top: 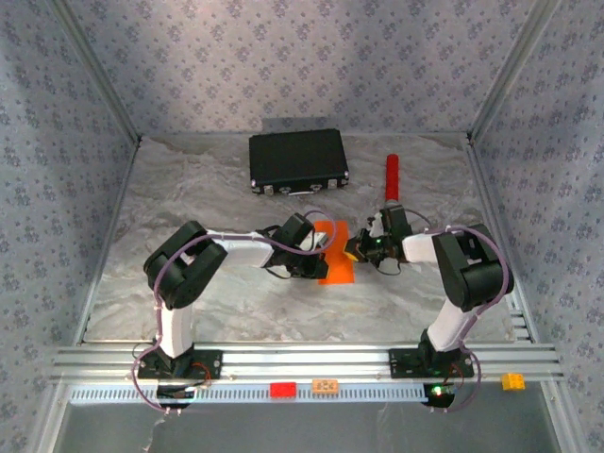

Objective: Fold a paper plane with a square sheet of paper (pick it up from the middle)
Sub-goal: Fold the triangle a second time at the center of the table.

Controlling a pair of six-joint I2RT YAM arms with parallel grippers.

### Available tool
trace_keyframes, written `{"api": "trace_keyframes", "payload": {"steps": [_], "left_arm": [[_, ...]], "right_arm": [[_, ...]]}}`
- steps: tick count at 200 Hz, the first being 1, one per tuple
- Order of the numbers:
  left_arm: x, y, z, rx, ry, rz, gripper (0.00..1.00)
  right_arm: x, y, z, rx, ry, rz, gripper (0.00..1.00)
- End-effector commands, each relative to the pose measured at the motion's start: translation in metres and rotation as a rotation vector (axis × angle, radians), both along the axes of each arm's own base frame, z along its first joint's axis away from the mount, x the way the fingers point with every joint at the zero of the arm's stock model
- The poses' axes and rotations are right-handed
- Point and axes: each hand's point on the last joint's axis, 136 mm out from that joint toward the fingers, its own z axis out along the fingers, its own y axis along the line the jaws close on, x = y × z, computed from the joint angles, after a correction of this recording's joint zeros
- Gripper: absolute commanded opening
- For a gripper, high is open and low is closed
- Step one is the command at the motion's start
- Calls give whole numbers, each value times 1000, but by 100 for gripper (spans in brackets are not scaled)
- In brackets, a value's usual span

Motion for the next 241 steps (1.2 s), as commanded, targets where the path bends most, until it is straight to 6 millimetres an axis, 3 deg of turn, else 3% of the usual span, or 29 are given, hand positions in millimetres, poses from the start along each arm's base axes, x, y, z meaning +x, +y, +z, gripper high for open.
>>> {"api": "trace_keyframes", "payload": {"steps": [1, 39, 76, 108, 131, 149, 191, 241], "left_arm": [[-15, 20, -27, 90, 76, 4, 0], [-15, 19, -27, 85, 79, -1, 0], [-12, 15, -20, 64, 67, 7, 0], [1, 2, 9, 12, 14, 4, 2], [17, -8, 37, -12, -55, 0, 10], [31, -8, 47, -6, -99, 6, 13], [56, -6, 35, 41, -108, 18, 13], [55, 0, 8, 98, -71, 7, 10]], "right_arm": [[10, -22, -14, -78, 6, -74, 5], [14, -37, -6, -88, -8, -101, 5], [13, -37, 23, -81, -70, -93, 6], [-2, -36, 37, -94, -84, -79, 8], [-17, -33, 36, -100, -67, -66, 9], [-29, -30, 32, -107, -53, -55, 11], [-49, -23, 25, -109, -20, -38, 14], [-66, -14, 19, -129, 9, -3, 24]]}}
